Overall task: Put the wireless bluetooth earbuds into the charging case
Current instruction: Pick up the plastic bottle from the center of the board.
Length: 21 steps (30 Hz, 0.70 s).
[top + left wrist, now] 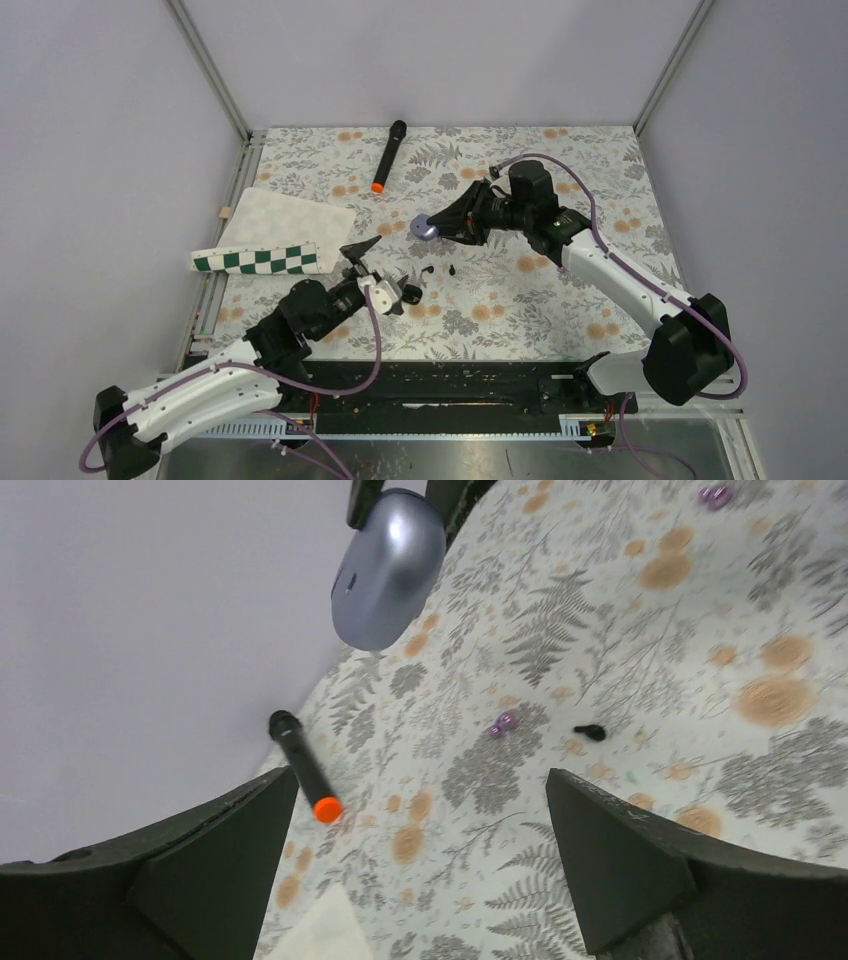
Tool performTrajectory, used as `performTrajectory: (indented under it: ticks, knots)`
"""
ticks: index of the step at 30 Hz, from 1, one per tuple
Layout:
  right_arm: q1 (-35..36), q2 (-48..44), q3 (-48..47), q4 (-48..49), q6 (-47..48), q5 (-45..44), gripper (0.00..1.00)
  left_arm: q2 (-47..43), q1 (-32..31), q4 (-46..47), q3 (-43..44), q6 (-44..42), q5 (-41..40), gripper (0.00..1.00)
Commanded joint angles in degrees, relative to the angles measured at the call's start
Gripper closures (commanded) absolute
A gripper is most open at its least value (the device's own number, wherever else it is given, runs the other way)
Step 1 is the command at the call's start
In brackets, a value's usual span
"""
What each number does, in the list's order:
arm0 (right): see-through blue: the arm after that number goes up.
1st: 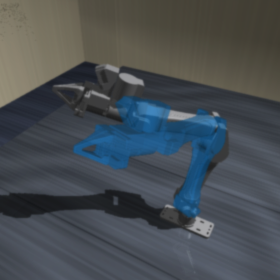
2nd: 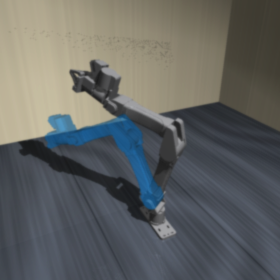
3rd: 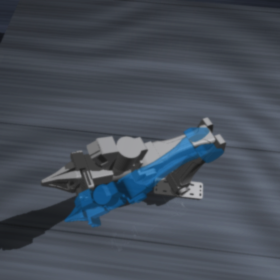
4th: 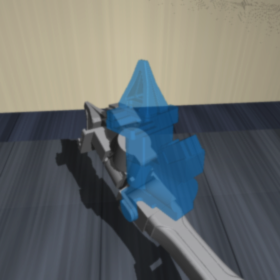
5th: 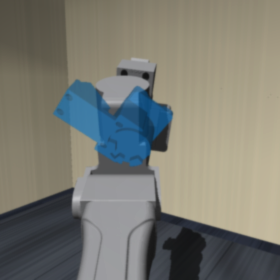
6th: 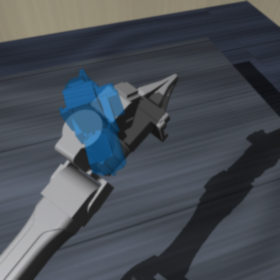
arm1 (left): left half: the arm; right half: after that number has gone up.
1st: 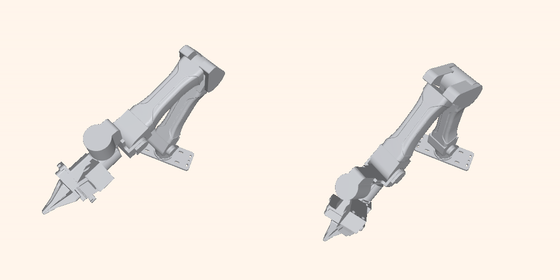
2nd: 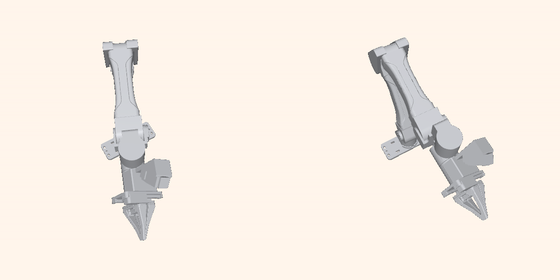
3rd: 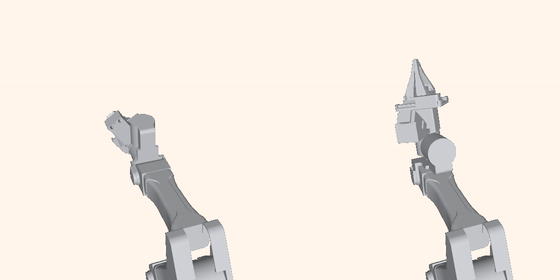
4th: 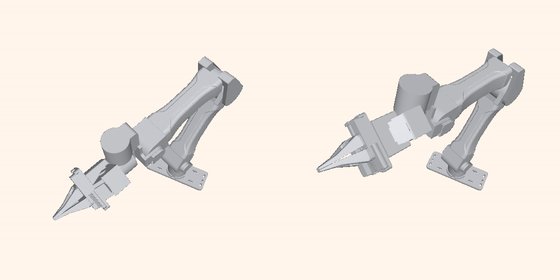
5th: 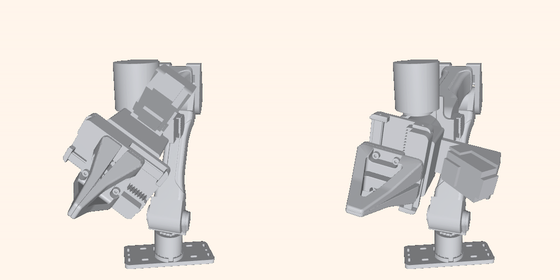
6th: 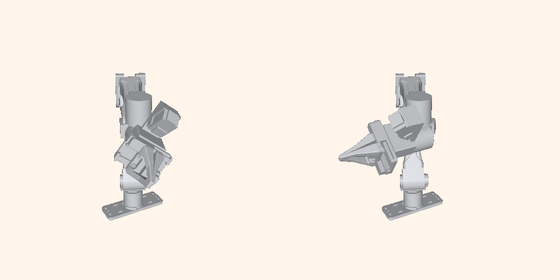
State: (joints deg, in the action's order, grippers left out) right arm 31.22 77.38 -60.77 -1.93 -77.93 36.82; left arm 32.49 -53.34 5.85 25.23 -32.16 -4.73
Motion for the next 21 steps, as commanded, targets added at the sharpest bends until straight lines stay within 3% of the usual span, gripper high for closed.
performTrajectory:
  ticks: [1,6,21]
  knots:
    - [-0.29,-0.07,-2.86,-1.19,-1.29,3.5,1.0,1.96,-3.68,15.15,-3.11,-15.11,-12.03,0.01]
    - [-0.29,-0.03,-1.26,0.29,-2.34,4.34,1.0,4.16,-5.58,24.13,-3.54,-17.77,-15.75,0.01]
    - [-0.16,-1.35,1.46,4.39,-6.33,3.96,1.0,13.1,-8.01,28.88,1.78,-17.89,-13.82,0.07]
